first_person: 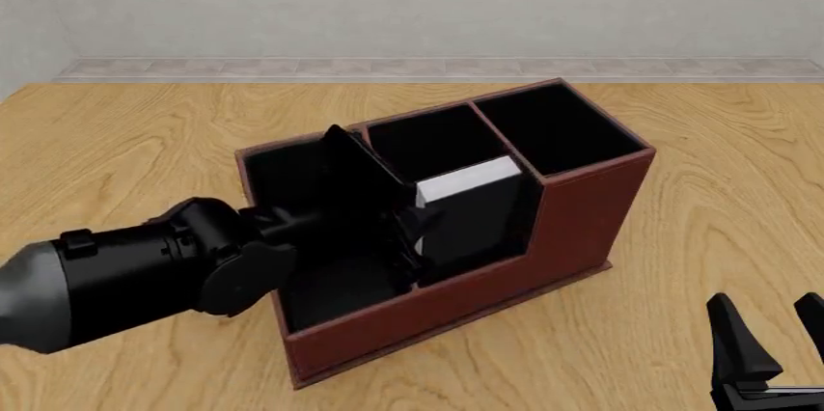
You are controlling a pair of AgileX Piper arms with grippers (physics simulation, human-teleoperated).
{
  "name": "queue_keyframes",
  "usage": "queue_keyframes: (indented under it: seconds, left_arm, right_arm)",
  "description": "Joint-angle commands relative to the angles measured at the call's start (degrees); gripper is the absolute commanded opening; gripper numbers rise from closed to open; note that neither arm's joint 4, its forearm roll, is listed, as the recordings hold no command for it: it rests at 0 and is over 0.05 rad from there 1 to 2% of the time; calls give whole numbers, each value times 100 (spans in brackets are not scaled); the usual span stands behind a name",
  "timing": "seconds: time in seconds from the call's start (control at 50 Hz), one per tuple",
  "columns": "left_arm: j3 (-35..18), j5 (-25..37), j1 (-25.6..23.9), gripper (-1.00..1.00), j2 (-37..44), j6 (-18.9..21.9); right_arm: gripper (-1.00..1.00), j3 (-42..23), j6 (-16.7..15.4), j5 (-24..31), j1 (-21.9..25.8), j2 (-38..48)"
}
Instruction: Pick up the book and place it in the back compartment of the caddy.
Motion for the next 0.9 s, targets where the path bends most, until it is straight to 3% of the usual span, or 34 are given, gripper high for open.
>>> queue_keyframes:
  seconds: [0.02,0.76,0.78,0.9]
  left_arm:
    - [-103,-165,15,-100,185,92]
    - [-125,-614,51,-100,748,52]
    - [-122,-596,34,100,735,31]
    - [-106,-606,56,100,731,7]
  right_arm:
    - [100,0,0,0,0,0]
    - [100,0,-1,-1,0,2]
    - [100,0,-1,0,0,0]
    - [100,0,1,1,0,-3]
